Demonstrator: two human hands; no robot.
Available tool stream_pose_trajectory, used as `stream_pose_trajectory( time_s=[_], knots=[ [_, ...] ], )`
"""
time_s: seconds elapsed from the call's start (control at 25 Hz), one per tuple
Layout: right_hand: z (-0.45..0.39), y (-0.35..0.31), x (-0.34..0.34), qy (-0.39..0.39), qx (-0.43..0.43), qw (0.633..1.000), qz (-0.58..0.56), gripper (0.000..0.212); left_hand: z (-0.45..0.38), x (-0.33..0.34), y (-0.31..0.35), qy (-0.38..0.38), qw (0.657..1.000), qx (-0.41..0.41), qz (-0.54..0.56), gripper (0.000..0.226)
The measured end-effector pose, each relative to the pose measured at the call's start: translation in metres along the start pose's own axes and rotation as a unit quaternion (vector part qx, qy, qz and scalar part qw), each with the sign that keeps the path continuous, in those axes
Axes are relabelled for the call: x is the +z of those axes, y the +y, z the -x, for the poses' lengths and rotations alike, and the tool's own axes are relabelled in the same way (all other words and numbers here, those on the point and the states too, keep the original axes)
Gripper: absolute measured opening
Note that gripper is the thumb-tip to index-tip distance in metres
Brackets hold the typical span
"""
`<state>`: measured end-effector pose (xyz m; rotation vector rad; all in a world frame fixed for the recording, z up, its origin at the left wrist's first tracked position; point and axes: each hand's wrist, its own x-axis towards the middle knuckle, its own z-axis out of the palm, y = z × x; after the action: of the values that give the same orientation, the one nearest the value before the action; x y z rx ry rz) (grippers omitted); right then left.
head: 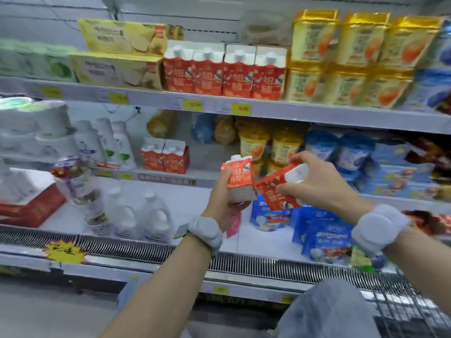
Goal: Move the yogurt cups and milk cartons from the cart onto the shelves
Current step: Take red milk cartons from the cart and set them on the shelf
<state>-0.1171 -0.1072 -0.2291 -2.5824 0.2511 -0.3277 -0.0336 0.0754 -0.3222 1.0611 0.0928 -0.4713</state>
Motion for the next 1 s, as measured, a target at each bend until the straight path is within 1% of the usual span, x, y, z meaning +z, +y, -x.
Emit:
stream_pose_trajectory(
  time_s=[0.08, 0.16, 0.24, 0.32, 0.44, 0.52, 0.6, 0.68, 0.76, 0.84, 0.92, 1.0],
  knots=[
    [-0.025, -0.019, 0.036, -0.023, -0.024, 0.999, 0.004, 0.074, -0.015, -0.039, 0.011, 0.053, 0.998, 0.015, -0.004, 0.046],
    [-0.040, -0.032, 0.066, -0.049, -0.028, 0.998, -0.005, 0.076, -0.023, -0.066, 0.019, 0.075, 0.996, 0.036, -0.020, 0.044],
    [-0.059, -0.043, 0.096, -0.066, -0.025, 0.997, -0.013, 0.077, -0.037, -0.087, 0.028, 0.109, 0.991, 0.076, -0.032, 0.041],
    [-0.078, -0.047, 0.122, -0.066, -0.033, 0.997, -0.014, 0.075, -0.061, -0.107, 0.030, 0.135, 0.979, 0.134, -0.078, 0.041],
    [-0.095, -0.055, 0.141, -0.041, -0.053, 0.997, -0.023, 0.066, -0.082, -0.119, 0.037, 0.160, 0.941, 0.247, -0.169, 0.056],
    [-0.107, -0.059, 0.153, -0.035, -0.065, 0.997, -0.007, 0.070, -0.098, -0.122, 0.044, 0.178, 0.907, 0.309, -0.223, 0.052],
    [-0.114, -0.061, 0.165, -0.039, -0.073, 0.997, 0.010, 0.075, -0.109, -0.121, 0.050, 0.188, 0.882, 0.350, -0.254, 0.045],
    [-0.127, -0.061, 0.178, -0.046, -0.080, 0.995, 0.027, 0.073, -0.125, -0.123, 0.055, 0.192, 0.862, 0.384, -0.269, 0.049],
    [-0.137, -0.066, 0.182, -0.047, -0.093, 0.994, 0.044, 0.065, -0.132, -0.128, 0.056, 0.198, 0.833, 0.428, -0.289, 0.058],
    [-0.148, -0.072, 0.185, -0.034, -0.108, 0.991, 0.073, 0.061, -0.133, -0.134, 0.054, 0.205, 0.809, 0.468, -0.292, 0.066],
    [-0.165, -0.079, 0.192, -0.020, -0.123, 0.986, 0.111, 0.062, -0.138, -0.141, 0.056, 0.205, 0.797, 0.495, -0.280, 0.069],
    [-0.178, -0.084, 0.196, -0.038, -0.116, 0.986, 0.110, 0.064, -0.139, -0.141, 0.062, 0.202, 0.786, 0.514, -0.277, 0.069]
  ],
)
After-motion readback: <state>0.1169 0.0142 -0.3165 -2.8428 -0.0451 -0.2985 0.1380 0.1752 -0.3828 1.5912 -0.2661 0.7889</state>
